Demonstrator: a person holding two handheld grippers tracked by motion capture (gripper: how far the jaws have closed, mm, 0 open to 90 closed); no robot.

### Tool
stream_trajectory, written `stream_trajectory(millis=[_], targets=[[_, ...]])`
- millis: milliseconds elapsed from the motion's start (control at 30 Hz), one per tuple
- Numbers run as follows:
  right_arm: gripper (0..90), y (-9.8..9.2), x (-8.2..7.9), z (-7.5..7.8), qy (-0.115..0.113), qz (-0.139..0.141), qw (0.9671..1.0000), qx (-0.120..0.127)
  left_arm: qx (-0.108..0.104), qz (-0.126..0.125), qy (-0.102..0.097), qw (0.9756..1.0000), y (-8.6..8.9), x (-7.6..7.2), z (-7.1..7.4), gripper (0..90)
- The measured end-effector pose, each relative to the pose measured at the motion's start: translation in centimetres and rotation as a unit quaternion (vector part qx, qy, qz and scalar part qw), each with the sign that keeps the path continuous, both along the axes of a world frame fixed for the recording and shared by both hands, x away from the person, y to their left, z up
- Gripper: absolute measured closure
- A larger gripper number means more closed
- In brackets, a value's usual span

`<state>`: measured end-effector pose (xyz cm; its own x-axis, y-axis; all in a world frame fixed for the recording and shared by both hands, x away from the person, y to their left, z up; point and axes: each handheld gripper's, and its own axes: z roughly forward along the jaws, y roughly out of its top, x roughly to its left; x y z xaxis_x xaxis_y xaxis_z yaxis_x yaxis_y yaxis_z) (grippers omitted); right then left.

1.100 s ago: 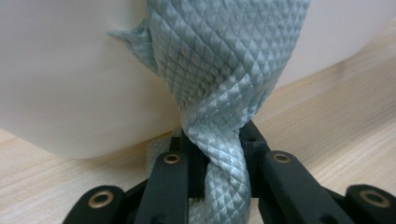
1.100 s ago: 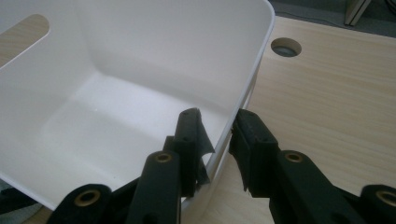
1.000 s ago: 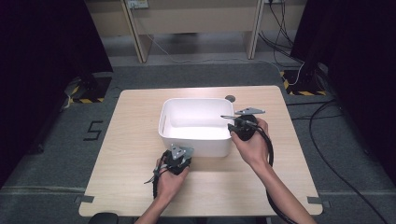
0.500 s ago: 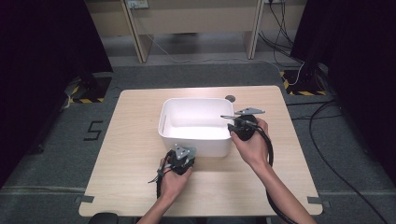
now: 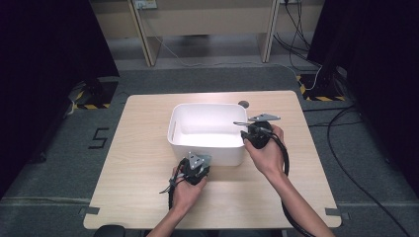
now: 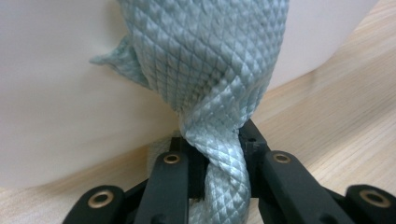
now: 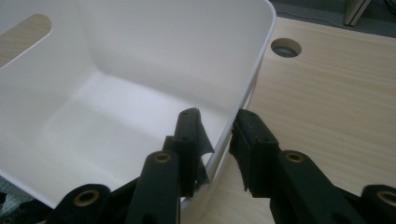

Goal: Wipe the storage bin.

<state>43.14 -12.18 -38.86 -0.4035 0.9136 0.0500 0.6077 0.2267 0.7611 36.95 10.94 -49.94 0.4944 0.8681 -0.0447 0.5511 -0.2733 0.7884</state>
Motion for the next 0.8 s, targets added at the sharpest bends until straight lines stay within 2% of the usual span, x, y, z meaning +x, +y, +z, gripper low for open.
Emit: stream_trajectory(millis=[233,467,800], targets=[[71.3,0.0,0.0,0.0,0.0,0.0,1.0,0.0,-0.007,-0.002,-0.017,0.9998,-0.1,-0.4,1.0,77.2],[71.2,0.0,0.0,0.0,0.0,0.0,1.0,0.0,-0.021,-0.005,-0.036,0.9991,-0.2,-0.8,2.8,77.2],[71.2,0.0,0.0,0.0,0.0,0.0,1.0,0.001,-0.025,-0.009,-0.054,0.9982,-0.4,-1.1,4.7,77.2]])
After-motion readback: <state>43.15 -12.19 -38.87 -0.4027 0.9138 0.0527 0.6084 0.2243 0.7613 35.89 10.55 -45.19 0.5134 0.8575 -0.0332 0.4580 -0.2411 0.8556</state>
